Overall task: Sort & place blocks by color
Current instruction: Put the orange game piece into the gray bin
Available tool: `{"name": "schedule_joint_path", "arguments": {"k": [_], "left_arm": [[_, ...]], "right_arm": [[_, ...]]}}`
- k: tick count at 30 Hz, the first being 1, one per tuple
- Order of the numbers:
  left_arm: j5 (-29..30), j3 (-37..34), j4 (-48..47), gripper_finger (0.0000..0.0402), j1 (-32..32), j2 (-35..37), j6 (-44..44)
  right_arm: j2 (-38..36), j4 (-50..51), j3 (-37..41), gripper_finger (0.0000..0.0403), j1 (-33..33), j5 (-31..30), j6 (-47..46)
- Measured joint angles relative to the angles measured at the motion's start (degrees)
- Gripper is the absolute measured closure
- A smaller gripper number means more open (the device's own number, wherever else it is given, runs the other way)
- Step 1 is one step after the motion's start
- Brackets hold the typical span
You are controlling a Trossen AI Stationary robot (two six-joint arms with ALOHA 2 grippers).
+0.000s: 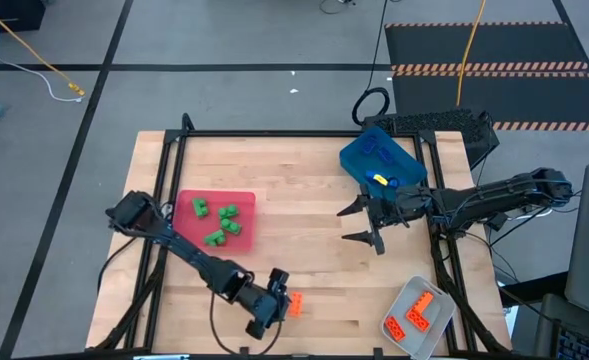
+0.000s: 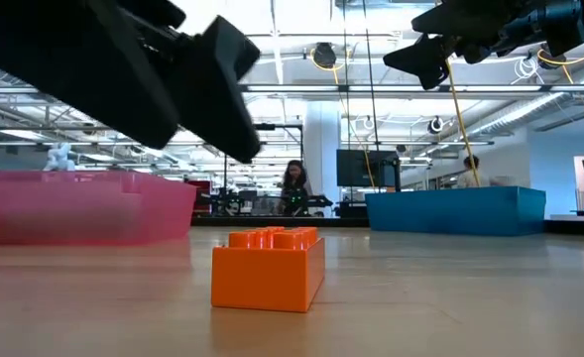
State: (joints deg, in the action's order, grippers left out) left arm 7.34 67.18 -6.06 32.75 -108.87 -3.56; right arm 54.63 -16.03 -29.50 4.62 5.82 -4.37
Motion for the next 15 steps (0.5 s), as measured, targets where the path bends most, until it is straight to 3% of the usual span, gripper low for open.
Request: {"name": "schedule_joint_path", "arguments": {"k": [7,15], "left_arm": [[-8.47,-0.02,3.45,0.0161,-2.09,-1.85,-2.67],[-10.40,-0.02,4.50,0.0161,-3.33,-2.44,-2.81]], "right_arm": [[0.00,0.02,0.00,0.0106,0.00,-0.04,0.51],[0.00,0.02,0.00,0.0106,0.00,-0.09,0.14]]}}
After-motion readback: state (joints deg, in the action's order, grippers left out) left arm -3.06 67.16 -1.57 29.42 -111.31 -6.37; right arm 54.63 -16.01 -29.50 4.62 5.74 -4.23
